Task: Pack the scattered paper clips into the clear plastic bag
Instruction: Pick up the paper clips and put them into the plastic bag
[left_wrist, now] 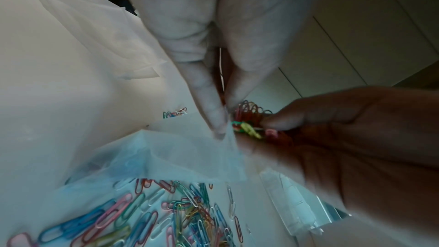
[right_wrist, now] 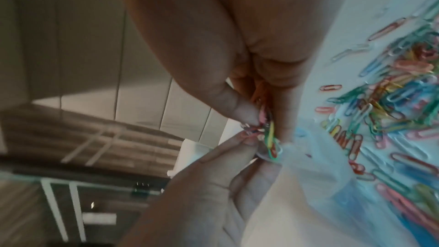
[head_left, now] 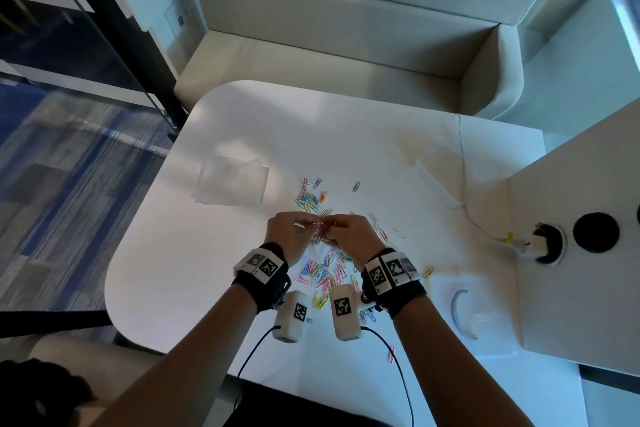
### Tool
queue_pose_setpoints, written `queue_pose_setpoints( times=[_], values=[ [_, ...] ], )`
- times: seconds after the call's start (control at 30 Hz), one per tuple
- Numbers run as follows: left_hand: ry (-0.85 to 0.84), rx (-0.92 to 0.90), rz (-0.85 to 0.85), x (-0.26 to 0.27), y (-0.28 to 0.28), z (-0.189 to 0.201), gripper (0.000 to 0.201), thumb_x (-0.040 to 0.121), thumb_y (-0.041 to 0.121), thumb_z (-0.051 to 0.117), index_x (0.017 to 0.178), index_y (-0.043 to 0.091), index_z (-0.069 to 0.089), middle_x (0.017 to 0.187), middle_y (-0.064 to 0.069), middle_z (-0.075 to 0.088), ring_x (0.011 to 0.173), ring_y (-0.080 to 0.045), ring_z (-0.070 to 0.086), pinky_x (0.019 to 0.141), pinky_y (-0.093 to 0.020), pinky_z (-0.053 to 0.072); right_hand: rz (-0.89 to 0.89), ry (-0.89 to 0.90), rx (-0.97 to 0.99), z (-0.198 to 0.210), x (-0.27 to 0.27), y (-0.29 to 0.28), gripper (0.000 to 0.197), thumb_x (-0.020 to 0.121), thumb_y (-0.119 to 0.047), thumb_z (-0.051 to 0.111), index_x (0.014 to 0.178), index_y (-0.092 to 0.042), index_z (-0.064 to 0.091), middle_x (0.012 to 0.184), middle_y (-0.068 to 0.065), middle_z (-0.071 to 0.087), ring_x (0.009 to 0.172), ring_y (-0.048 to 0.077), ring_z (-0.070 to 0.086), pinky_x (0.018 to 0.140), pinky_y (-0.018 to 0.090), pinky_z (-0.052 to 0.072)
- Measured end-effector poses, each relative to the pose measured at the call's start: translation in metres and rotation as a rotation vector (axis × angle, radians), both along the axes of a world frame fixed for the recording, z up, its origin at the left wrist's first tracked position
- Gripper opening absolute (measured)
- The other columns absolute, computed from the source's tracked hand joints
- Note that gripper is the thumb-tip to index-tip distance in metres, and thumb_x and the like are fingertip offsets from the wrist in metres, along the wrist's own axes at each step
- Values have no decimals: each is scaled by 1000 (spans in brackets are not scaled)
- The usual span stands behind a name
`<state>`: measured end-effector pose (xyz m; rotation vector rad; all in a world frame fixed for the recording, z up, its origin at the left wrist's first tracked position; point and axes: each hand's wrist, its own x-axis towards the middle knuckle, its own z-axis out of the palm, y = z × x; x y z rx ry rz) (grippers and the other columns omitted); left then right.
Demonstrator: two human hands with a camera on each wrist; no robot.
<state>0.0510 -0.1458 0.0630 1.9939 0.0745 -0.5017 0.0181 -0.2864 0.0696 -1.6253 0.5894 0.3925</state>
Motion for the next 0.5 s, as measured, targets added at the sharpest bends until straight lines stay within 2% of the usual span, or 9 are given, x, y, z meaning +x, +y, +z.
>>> queue_pose_setpoints(
  times=[0.03,0.07,0.13,0.2,0.27,0.33,0.4,0.43,0.5],
  values=[
    [-19,11,-17,0,0,0,15,87,8,72,100,10,79,90,-7,77,76,-14,75,81,-31,63,128,6,-143,-1,3,2,19,80,-6,58,79,-15,75,67,7,69,65,20,62,68,33,55],
    [-42,34,-42,0,0,0,16,87,8,71,101,11,79,91,-6,78,75,-11,74,81,-24,61,238,25,-278,-1,5,5,19,82,-6,54,80,-11,73,61,3,62,61,20,55,61,28,49],
    [-79,74,-79,-1,0,2,18,88,7,70,102,13,79,93,-5,77,78,-11,72,83,-22,58,343,51,-419,1,9,12,22,87,-5,47,93,0,68,64,1,54,62,19,49,55,22,38],
    [-113,102,-97,0,0,5,19,89,6,68,104,13,78,94,-4,77,82,-16,73,84,-24,57,397,38,-506,2,13,18,26,90,-5,47,109,3,63,88,10,65,77,22,57,65,23,41],
    [-128,113,-86,2,5,6,19,90,7,67,104,13,78,92,-4,77,82,-18,73,84,-27,58,414,-14,-608,6,16,26,27,89,-5,50,112,-1,64,106,12,68,96,26,64,77,25,48],
    [-102,72,-41,6,12,6,19,89,6,67,104,11,78,88,-6,77,79,-19,74,81,-30,61,333,-64,-637,3,18,29,30,84,-6,57,112,-8,67,105,8,71,95,19,67,82,21,52],
    [-78,33,0,10,20,6,21,89,3,66,106,6,77,85,-7,74,74,-18,73,75,-26,62,267,-111,-618,4,22,27,32,81,-11,65,112,-11,69,103,5,73,91,14,68,87,23,53],
    [-72,23,14,11,23,8,21,89,2,66,106,5,77,85,-9,74,72,-16,73,72,-21,61,314,-153,-629,6,24,27,30,82,-15,66,111,-11,70,104,5,73,93,16,68,90,28,53],
    [-65,3,41,13,29,10,21,89,2,66,106,5,76,85,-10,74,70,-12,73,68,-15,59,536,-204,-640,15,30,22,24,88,-19,60,107,-12,73,105,6,73,95,18,69,92,33,53]
  ],
)
